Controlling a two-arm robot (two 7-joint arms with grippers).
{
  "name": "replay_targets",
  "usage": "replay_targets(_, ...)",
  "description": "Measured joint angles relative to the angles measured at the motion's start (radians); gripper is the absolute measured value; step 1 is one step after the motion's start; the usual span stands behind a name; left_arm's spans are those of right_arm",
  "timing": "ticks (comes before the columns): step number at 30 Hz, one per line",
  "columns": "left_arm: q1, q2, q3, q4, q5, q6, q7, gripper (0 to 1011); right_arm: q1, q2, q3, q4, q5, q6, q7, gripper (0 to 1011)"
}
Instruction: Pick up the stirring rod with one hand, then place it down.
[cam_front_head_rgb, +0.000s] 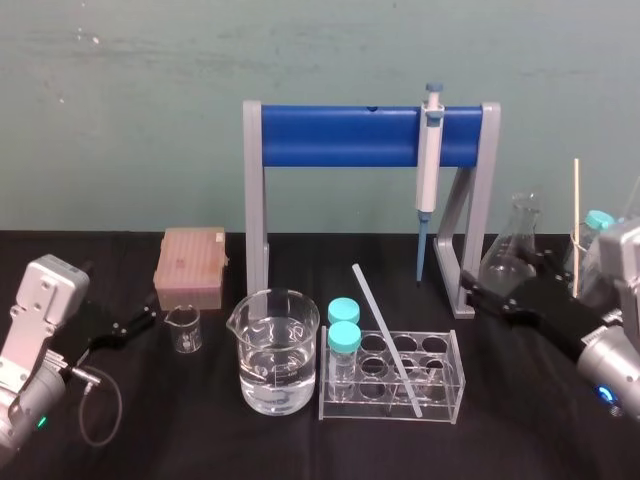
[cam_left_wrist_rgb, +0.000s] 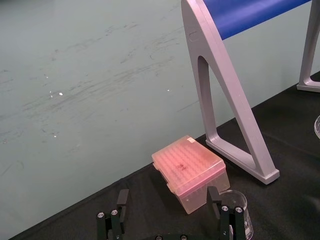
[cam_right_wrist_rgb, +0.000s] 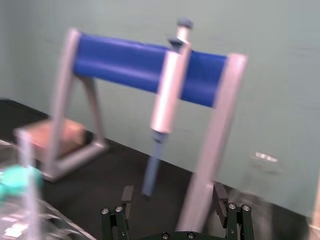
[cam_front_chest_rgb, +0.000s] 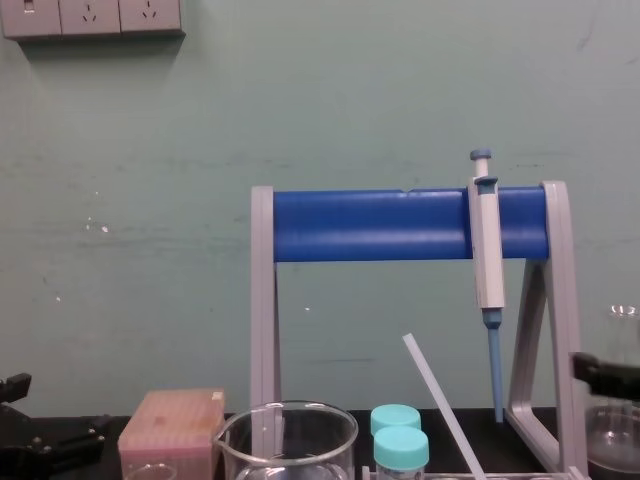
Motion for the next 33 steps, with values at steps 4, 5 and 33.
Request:
replay_targets(4,0.000,0.000,0.000,0.000,0.000,0.000,0.000,1000,0.006,-0.003,0.005,-0.035,0.066,0.056,0.076,1003)
replay_targets(5,0.000,0.000,0.000,0.000,0.000,0.000,0.000,1000,0.009,-0.004,0.004,-0.050,0.087,0.080,0.108,1003)
replay_targets(33,0.000,0.000,0.000,0.000,0.000,0.000,0.000,1000,0.167,-0.090,-0.121,0.028,0.049,0.220,0.345,1003)
